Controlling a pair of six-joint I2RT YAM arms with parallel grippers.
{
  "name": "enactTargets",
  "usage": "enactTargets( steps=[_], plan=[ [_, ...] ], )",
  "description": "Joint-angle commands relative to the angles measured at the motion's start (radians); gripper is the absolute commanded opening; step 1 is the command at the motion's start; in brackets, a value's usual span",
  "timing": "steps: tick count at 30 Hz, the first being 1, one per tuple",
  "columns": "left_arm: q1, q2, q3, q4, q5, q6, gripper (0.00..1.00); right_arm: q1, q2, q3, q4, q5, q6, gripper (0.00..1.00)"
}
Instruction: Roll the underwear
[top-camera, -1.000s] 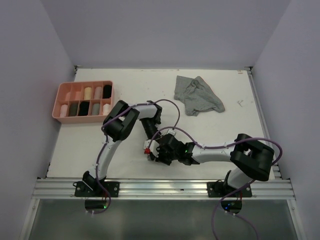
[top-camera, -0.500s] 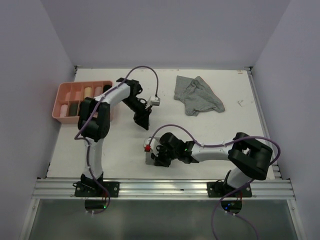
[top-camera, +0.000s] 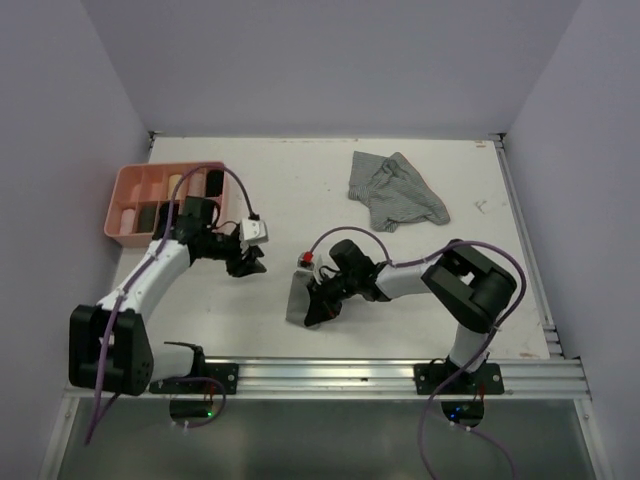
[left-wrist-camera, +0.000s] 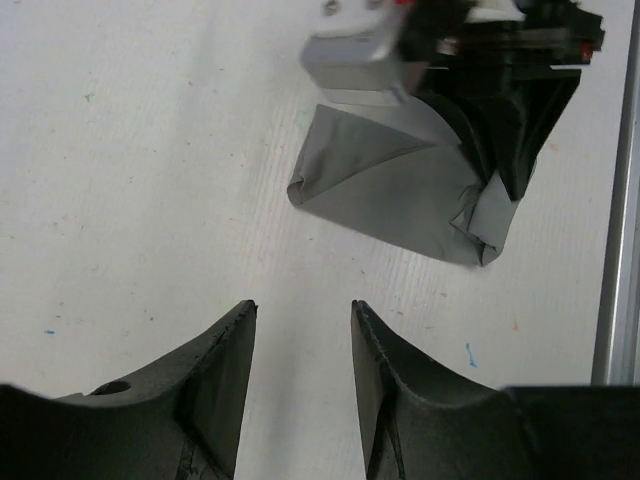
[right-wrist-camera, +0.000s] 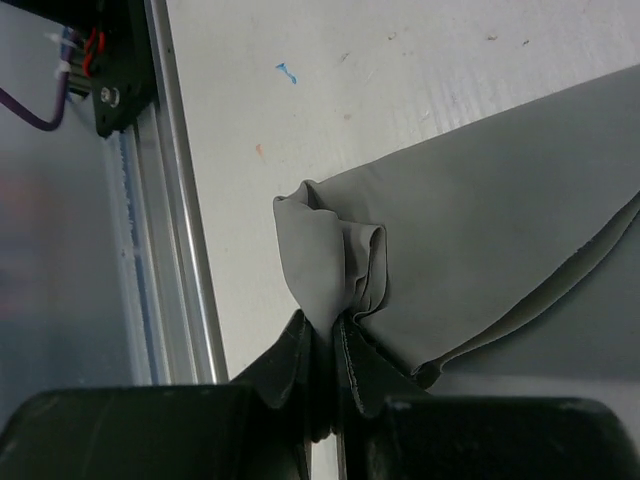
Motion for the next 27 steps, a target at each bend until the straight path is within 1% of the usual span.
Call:
enactTargets(
  steps=[1, 2, 4, 5, 7, 8, 10, 11, 15, 22, 27],
  plan=[
    [-0.028, -0.107, -0.122, 0.133, -0.011, 0.120, 0.47, -0.037, 0.108, 0.021, -0.016, -0.052, 0.078, 0.00],
    [-0.063, -0.144, -0.146, 0.127, -0.019, 0.181, 0.48, -0.045, 0.125, 0.038, -0.015, -0.065, 0.085, 0.00],
    [-0.104, -0.179, -0.215, 0.142, -0.054, 0.216, 0.48, -0.055, 0.166, 0.052, -0.015, -0.096, 0.105, 0.00],
    [-0.150, -0.221, -0.239, 0.161, -0.065, 0.221, 0.49, -0.059, 0.177, 0.070, -0.022, -0.102, 0.110, 0.00],
    [-0.195, -0.259, -0.300, 0.222, -0.090, 0.224, 0.50, -0.069, 0.215, 0.090, -0.056, -0.124, 0.118, 0.00],
    [-0.242, -0.288, -0.317, 0.239, -0.099, 0.227, 0.51, -0.071, 0.226, 0.110, -0.067, -0.127, 0.118, 0.00],
    [-0.288, -0.307, -0.357, 0.280, -0.131, 0.224, 0.51, -0.074, 0.255, 0.125, -0.093, -0.133, 0.128, 0.00],
    [-0.330, -0.318, -0.366, 0.290, -0.142, 0.223, 0.51, -0.075, 0.268, 0.142, -0.099, -0.136, 0.135, 0.00],
    [-0.410, -0.330, -0.400, 0.343, -0.194, 0.206, 0.51, -0.080, 0.318, 0.188, -0.160, -0.144, 0.161, 0.00],
    [-0.571, -0.292, -0.440, 0.426, -0.343, 0.149, 0.52, -0.094, 0.375, 0.213, -0.154, -0.173, 0.239, 0.00],
    [-0.614, -0.253, -0.450, 0.454, -0.404, 0.112, 0.52, -0.108, 0.416, 0.230, -0.139, -0.217, 0.291, 0.00]
  ],
)
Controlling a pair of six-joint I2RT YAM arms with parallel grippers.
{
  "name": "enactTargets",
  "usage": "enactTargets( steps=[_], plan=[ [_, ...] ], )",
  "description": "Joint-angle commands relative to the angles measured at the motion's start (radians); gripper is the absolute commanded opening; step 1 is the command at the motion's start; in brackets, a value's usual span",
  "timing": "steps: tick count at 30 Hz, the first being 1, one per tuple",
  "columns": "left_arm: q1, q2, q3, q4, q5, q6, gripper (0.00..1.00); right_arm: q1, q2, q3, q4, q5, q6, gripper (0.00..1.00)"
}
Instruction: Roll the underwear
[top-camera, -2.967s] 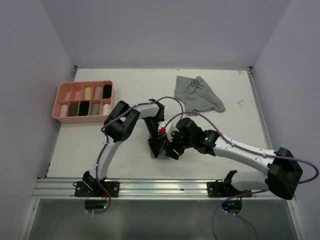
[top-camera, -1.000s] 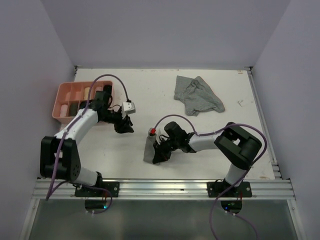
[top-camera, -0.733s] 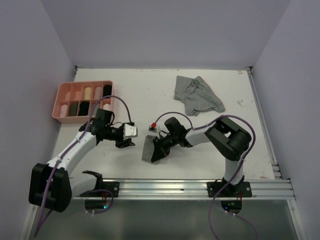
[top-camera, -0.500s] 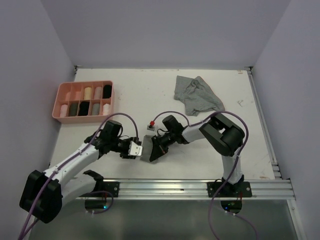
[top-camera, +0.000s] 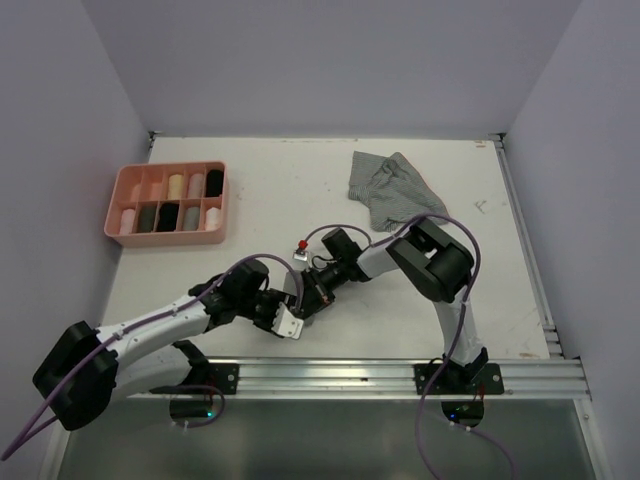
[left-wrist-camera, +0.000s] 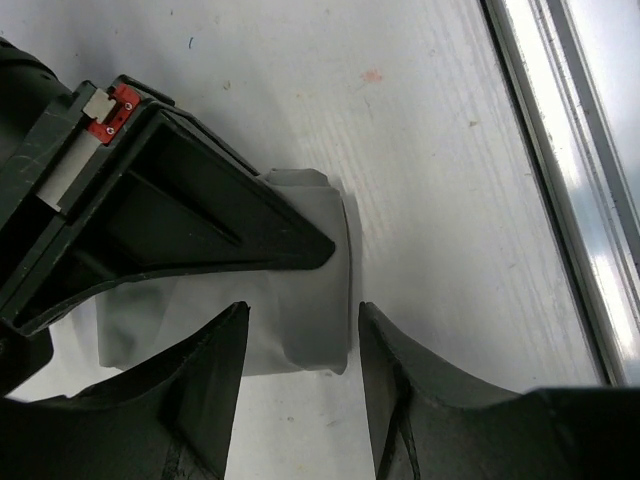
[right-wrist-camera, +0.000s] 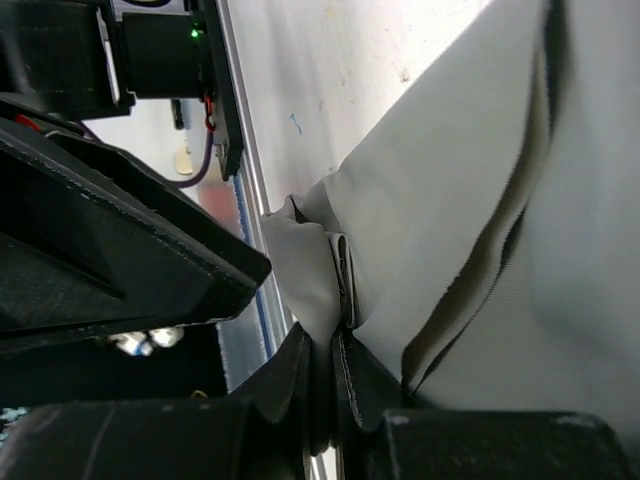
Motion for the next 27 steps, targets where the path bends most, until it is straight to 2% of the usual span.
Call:
enactTargets(
  steps=[1, 8, 11, 14, 15, 16, 17, 18, 19, 20, 23, 27],
  plan=[
    [-0.027, 0.023, -0.012, 0.090, -0.080, -0.038, 0.52, -0.009, 0.093, -0.014, -0.063, 0.156, 0.005, 0.00],
    [-0.070, 0.110, -0.022, 0.130, -0.178, -0.059, 0.52, -0.020, 0.143, 0.001, -0.047, 0.113, 0.046, 0.00],
    [-0.086, 0.149, -0.018, 0.123, -0.201, -0.061, 0.49, -0.026, 0.157, 0.000, -0.040, 0.104, 0.060, 0.00],
    [-0.093, 0.201, 0.025, 0.081, -0.195, -0.072, 0.36, -0.029, 0.163, 0.000, -0.044, 0.104, 0.065, 0.00],
    [-0.096, 0.219, 0.042, 0.037, -0.188, -0.072, 0.22, -0.029, 0.160, 0.001, -0.052, 0.104, 0.059, 0.00],
    [-0.096, 0.257, 0.059, 0.012, -0.181, -0.073, 0.15, -0.031, 0.156, 0.000, -0.052, 0.105, 0.059, 0.00],
    [-0.096, 0.276, 0.089, -0.017, -0.172, -0.070, 0.10, -0.032, 0.137, 0.003, -0.058, 0.126, 0.050, 0.09],
    [-0.096, 0.288, 0.100, -0.066, -0.157, -0.067, 0.02, -0.041, 0.127, 0.006, -0.094, 0.131, 0.039, 0.12],
    [-0.096, 0.302, 0.108, -0.084, -0.149, -0.066, 0.00, -0.046, 0.114, 0.012, -0.104, 0.137, 0.034, 0.17],
    [-0.096, 0.307, 0.122, -0.101, -0.142, -0.064, 0.00, -0.055, 0.090, 0.016, -0.118, 0.149, 0.020, 0.30],
    [-0.096, 0.339, 0.151, -0.178, -0.105, -0.064, 0.00, -0.104, 0.051, 0.033, -0.173, 0.179, -0.004, 0.43],
    [-0.096, 0.374, 0.172, -0.252, -0.069, -0.066, 0.00, -0.181, -0.039, 0.075, -0.297, 0.223, -0.047, 0.51]
  ],
)
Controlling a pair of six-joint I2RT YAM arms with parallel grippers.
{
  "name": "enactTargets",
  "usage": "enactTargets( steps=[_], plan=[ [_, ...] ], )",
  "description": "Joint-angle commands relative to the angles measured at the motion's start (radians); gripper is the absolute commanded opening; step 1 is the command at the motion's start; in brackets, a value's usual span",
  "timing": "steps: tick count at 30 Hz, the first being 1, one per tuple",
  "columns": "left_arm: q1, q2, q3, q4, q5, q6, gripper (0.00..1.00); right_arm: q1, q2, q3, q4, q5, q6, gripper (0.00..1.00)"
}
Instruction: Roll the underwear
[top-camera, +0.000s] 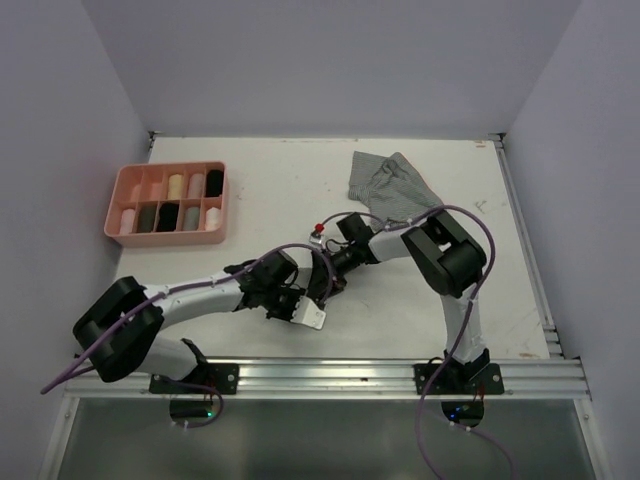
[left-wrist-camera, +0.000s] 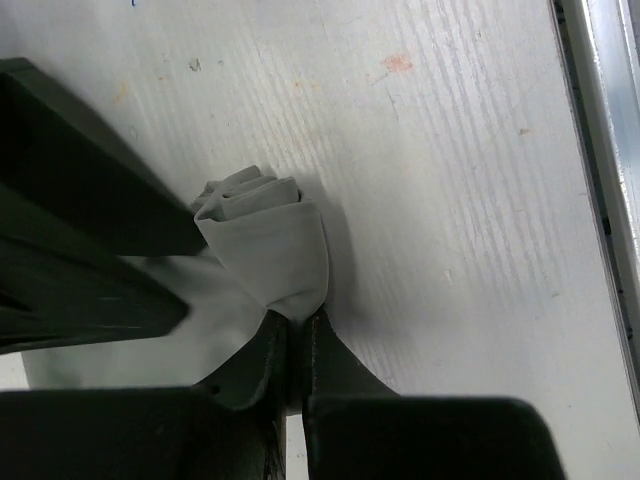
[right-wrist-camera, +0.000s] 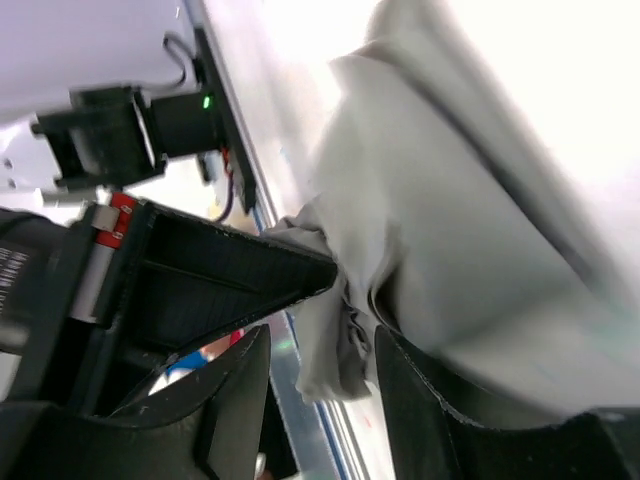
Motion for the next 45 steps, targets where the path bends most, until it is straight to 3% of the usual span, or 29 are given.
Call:
enactTargets(
  steps=[1, 7, 14, 22, 27, 30, 31, 35, 40, 45],
  plan=[
    [-0.005, 0.069, -0.007, -0.192, 0.066, -0.009, 0.00, -0.087, -0.048, 0.035, -0.164, 0.280, -0.114, 0.52],
    [0.025, 0.178, 0.067, -0.295, 0.138, -0.002, 0.00, -0.159, -0.200, 0.051, -0.250, 0.404, -0.161, 0.56],
    [0.168, 0.442, 0.350, -0.541, 0.256, 0.044, 0.00, -0.199, -0.493, -0.050, -0.207, 0.547, -0.218, 0.56],
    [0.249, 0.769, 0.634, -0.741, 0.345, 0.098, 0.00, -0.193, -0.832, -0.230, -0.184, 0.604, -0.302, 0.50],
    [0.272, 0.954, 0.764, -0.881, 0.382, 0.185, 0.00, -0.095, -0.990, -0.285, -0.211, 0.618, -0.413, 0.46],
    [0.285, 1.030, 0.840, -0.958, 0.402, 0.216, 0.00, 0.046, -0.992, -0.285, -0.225, 0.692, -0.511, 0.51],
    [0.288, 1.036, 0.853, -0.956, 0.404, 0.216, 0.00, 0.080, -0.965, -0.282, -0.222, 0.734, -0.518, 0.55],
    [0.291, 1.059, 0.875, -0.956, 0.399, 0.215, 0.00, 0.259, -0.840, -0.252, -0.207, 0.817, -0.662, 0.58],
    [0.292, 1.064, 0.871, -0.955, 0.393, 0.227, 0.05, 0.385, -0.672, -0.229, -0.135, 0.897, -0.768, 0.60],
    [0.294, 1.067, 0.857, -0.953, 0.394, 0.233, 0.07, 0.432, -0.602, -0.227, -0.044, 0.951, -0.812, 0.61]
  ],
)
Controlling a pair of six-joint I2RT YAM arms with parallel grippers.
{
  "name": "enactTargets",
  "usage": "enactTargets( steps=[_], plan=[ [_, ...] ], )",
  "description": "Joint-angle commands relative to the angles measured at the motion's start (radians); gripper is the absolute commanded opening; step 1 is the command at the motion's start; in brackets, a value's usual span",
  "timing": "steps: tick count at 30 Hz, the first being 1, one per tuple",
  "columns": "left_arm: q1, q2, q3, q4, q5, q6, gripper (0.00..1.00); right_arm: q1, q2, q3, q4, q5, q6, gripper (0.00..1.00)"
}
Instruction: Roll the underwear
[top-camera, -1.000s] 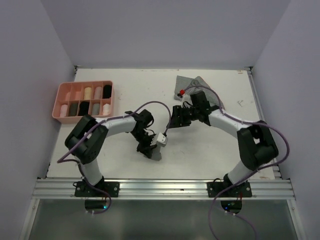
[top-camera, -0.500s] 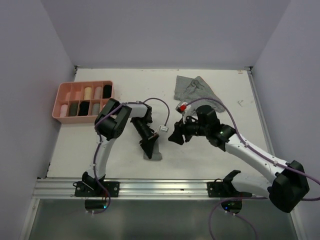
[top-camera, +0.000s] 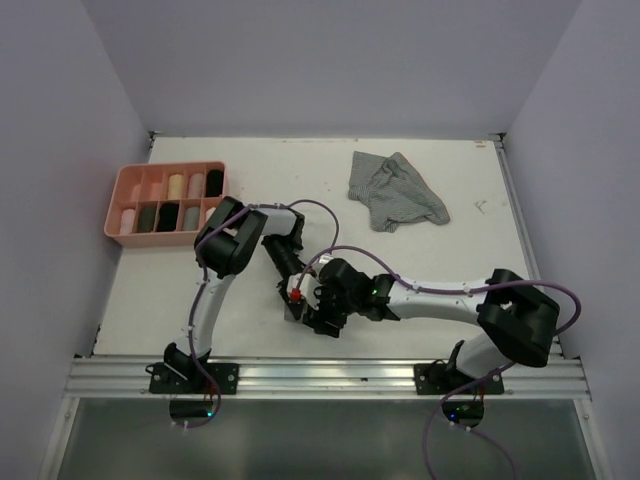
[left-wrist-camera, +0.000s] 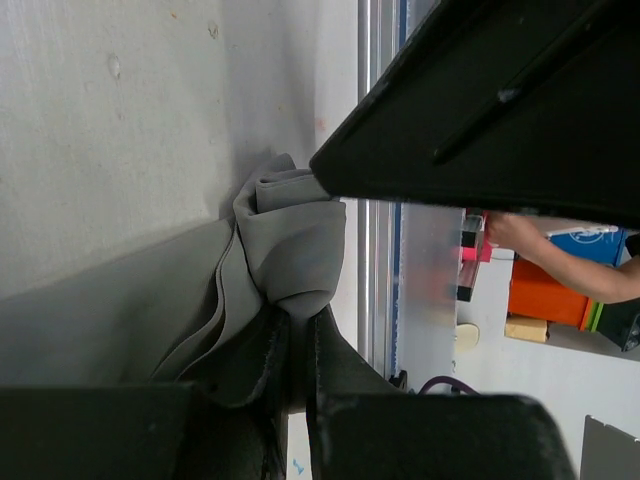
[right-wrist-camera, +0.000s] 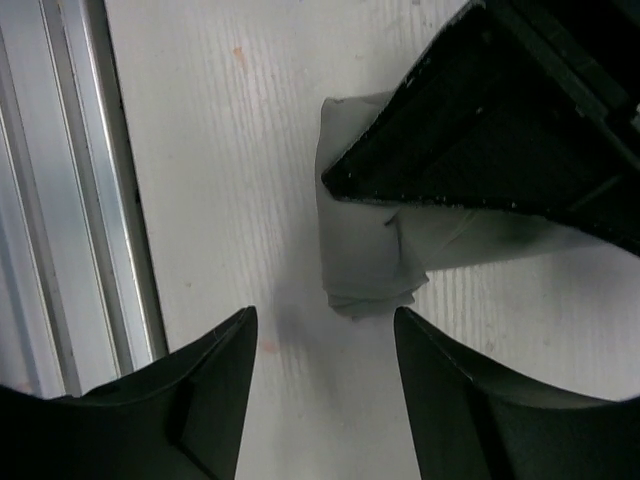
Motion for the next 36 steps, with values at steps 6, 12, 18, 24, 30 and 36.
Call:
enactTargets(
  steps=[6, 12, 18, 24, 30, 36],
  plan=[
    [0.005, 0.067, -0.012, 0.181, -0.160, 0.087, 0.07, 0.043, 0.040, 0.042, 0.172, 0.110, -0.104, 0.61],
    [0.005, 0.078, 0.010, 0.177, -0.160, 0.084, 0.07, 0.063, 0.103, 0.074, 0.170, 0.083, -0.125, 0.58],
    [0.005, 0.073, 0.013, 0.183, -0.161, 0.078, 0.06, 0.069, 0.201, 0.087, 0.172, 0.052, -0.113, 0.36],
    [0.007, 0.014, 0.013, 0.217, -0.155, 0.054, 0.14, 0.069, 0.236, 0.093, 0.138, -0.003, -0.073, 0.00],
    [0.059, -0.089, 0.130, 0.175, -0.148, 0.032, 0.33, 0.068, 0.242, 0.087, 0.072, -0.064, -0.022, 0.00],
    [0.169, -0.183, 0.308, 0.169, -0.163, -0.023, 0.38, 0.063, 0.250, 0.041, 0.070, -0.114, 0.043, 0.00]
  ],
)
